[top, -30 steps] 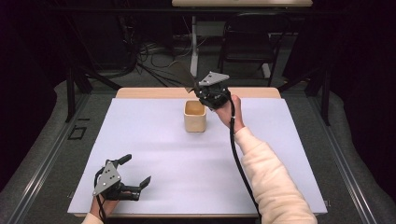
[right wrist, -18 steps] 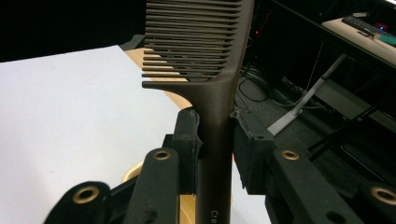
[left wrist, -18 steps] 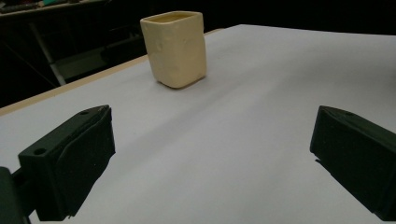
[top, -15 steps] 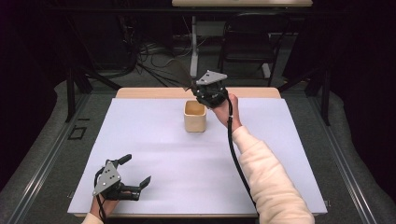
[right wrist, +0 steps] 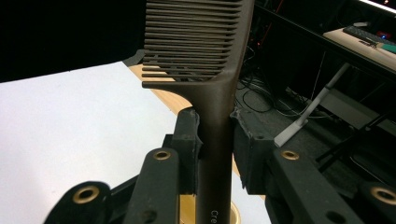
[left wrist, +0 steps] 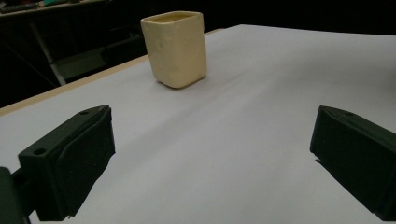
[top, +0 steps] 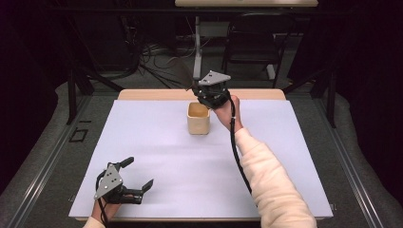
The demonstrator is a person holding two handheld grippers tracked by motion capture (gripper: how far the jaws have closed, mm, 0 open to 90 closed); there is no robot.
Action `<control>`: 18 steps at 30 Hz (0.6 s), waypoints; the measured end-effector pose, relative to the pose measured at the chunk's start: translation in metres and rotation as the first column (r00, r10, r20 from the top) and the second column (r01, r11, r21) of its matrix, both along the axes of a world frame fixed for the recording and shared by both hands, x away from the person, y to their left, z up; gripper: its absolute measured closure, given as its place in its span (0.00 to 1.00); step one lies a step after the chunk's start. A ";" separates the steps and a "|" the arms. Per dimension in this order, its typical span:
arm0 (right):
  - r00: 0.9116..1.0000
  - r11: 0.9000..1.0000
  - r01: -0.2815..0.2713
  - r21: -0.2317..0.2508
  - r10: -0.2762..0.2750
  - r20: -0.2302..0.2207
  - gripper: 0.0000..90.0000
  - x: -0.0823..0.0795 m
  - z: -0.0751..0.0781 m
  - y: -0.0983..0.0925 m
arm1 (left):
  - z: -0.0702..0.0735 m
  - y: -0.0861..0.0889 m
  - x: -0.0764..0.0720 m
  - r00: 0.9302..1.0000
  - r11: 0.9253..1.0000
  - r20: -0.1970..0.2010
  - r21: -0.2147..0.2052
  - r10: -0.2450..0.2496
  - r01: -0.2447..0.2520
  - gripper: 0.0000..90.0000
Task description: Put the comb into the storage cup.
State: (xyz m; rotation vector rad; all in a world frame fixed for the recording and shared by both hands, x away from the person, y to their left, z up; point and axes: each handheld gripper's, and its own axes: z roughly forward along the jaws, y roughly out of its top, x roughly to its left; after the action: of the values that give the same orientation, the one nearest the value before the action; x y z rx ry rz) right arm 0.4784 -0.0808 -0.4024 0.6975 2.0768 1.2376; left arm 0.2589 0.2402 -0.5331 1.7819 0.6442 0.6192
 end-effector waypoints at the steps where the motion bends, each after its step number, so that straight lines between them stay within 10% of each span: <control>1: 1.000 1.000 -0.001 0.007 0.001 -0.001 0.80 0.000 0.000 0.000 | 0.000 0.000 0.000 1.000 1.000 -0.001 -0.002 0.001 -0.001 0.00; 18: 1.000 0.997 -0.013 0.070 0.013 -0.003 0.80 0.008 -0.008 0.007 | 0.000 0.000 0.000 1.000 1.000 -0.001 -0.001 0.001 -0.001 0.00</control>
State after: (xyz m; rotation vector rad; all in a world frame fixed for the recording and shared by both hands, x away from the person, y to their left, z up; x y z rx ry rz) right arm 0.4861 -0.0738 -0.4101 0.7187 2.0523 1.3222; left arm 0.2589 0.2401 -0.5333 1.7807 0.6463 0.6187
